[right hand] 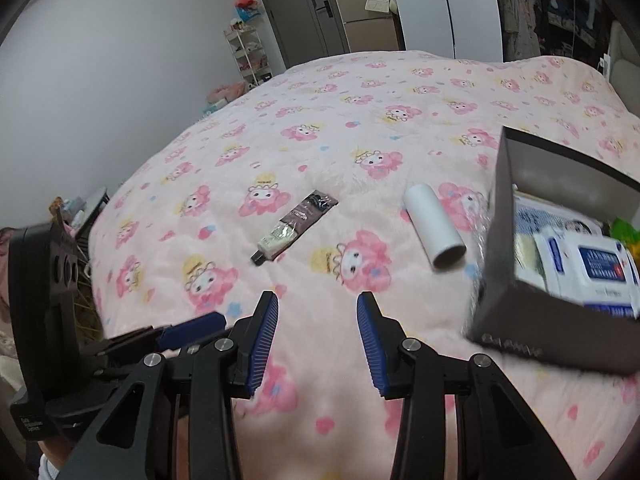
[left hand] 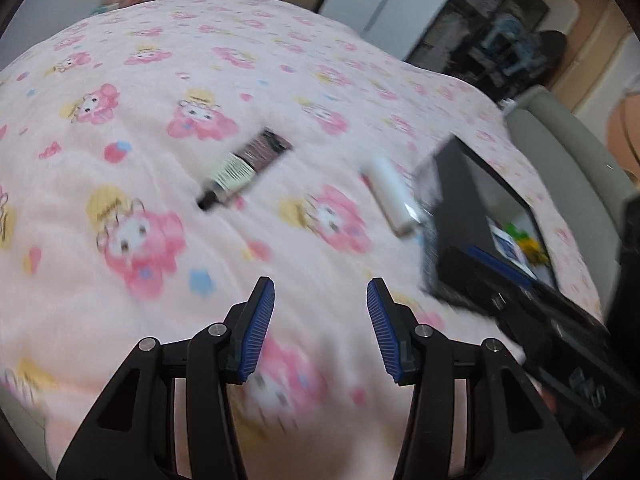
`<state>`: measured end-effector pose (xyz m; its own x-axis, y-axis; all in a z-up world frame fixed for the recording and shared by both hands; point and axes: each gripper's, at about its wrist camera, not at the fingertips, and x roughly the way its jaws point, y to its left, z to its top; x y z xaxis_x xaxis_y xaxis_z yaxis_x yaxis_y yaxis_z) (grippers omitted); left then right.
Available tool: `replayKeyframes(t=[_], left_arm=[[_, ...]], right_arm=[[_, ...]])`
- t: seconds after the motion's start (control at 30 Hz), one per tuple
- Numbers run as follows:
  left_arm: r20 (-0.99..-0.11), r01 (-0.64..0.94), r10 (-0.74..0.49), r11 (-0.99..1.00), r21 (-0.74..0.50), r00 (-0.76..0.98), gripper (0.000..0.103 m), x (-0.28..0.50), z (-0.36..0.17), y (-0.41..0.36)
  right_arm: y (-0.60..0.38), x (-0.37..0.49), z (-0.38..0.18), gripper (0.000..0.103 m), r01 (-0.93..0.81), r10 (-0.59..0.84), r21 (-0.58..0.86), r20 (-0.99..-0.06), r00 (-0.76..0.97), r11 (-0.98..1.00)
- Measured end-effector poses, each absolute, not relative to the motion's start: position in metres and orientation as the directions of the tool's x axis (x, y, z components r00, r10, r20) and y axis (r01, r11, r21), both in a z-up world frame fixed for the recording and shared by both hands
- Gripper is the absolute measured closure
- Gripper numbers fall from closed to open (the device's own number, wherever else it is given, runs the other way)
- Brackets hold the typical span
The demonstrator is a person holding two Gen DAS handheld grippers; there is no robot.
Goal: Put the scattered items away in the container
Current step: 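Move the right tool toward the brown hand-cream tube, then grasp the brown hand-cream tube by its body with the right gripper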
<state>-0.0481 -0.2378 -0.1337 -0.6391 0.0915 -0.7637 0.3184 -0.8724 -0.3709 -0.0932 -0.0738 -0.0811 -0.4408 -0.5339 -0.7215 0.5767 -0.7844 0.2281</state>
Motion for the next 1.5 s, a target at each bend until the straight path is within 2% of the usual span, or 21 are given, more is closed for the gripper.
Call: replayKeyframes(t=[0.1,0.33,0.5,0.6,0.7,0.77,0.93,1.03,1.13,1.23,1.33,1.5], left_arm=[[-0.819,0.414,-0.022,-0.871,-0.266,-0.573,0.052,-0.082,-0.153,-0.251],[-0.845,0.537,-0.035,-0.786,-0.307,-0.534,0.052,-0.115,-0.181,-0.304],[-0.849,0.527,-0.005,-0.786,-0.323,-0.528,0.049,-0.115,-0.193,-0.317],[-0.840,0.521,0.044,-0.767,-0.375,-0.541,0.049,-0.118,-0.200,-0.326],[-0.819,0.472,0.142,-0.757,-0.452,-0.556,0.039,-0.122,-0.203,-0.326],[-0.798,0.429,0.209,-0.751,-0.501,-0.566,0.039,-0.124,-0.203,-0.323],[-0.727,0.288,0.376,-0.739,-0.609,-0.574,0.055,-0.120,-0.196,-0.301],[-0.747,0.290,0.328,-0.773,-0.564,-0.578,0.060,-0.114,-0.188,-0.293],[-0.765,0.356,0.187,-0.800,-0.483,-0.616,0.062,-0.106,-0.177,-0.300],[-0.756,0.428,0.117,-0.764,-0.483,-0.645,0.062,-0.100,-0.175,-0.317],[-0.749,0.475,0.095,-0.719,-0.507,-0.656,0.066,-0.095,-0.181,-0.336],[-0.754,0.485,0.139,-0.688,-0.539,-0.642,0.066,-0.101,-0.194,-0.342]], right_arm=[[-0.092,-0.112,-0.089,0.066,0.582,-0.503,0.191,-0.744,-0.440,-0.791],[-0.119,-0.138,-0.111,0.066,0.581,-0.468,0.185,-0.795,-0.385,-0.793],[-0.138,-0.146,-0.132,0.066,0.590,-0.449,0.180,-0.823,-0.348,-0.787],[-0.148,-0.149,-0.144,0.066,0.596,-0.437,0.175,-0.837,-0.328,-0.784],[-0.151,-0.154,-0.152,0.066,0.584,-0.426,0.179,-0.847,-0.318,-0.792],[-0.148,-0.156,-0.155,0.066,0.570,-0.420,0.182,-0.849,-0.320,-0.801],[-0.133,-0.161,-0.157,0.066,0.519,-0.410,0.193,-0.845,-0.343,-0.832],[-0.126,-0.163,-0.158,0.066,0.505,-0.402,0.192,-0.847,-0.349,-0.842],[-0.123,-0.165,-0.159,0.066,0.499,-0.404,0.197,-0.846,-0.349,-0.844],[-0.132,-0.167,-0.160,0.066,0.523,-0.427,0.214,-0.841,-0.331,-0.825],[-0.153,-0.170,-0.164,0.065,0.568,-0.455,0.231,-0.842,-0.290,-0.790],[-0.191,-0.184,-0.184,0.062,0.607,-0.483,0.285,-0.855,-0.189,-0.742]])
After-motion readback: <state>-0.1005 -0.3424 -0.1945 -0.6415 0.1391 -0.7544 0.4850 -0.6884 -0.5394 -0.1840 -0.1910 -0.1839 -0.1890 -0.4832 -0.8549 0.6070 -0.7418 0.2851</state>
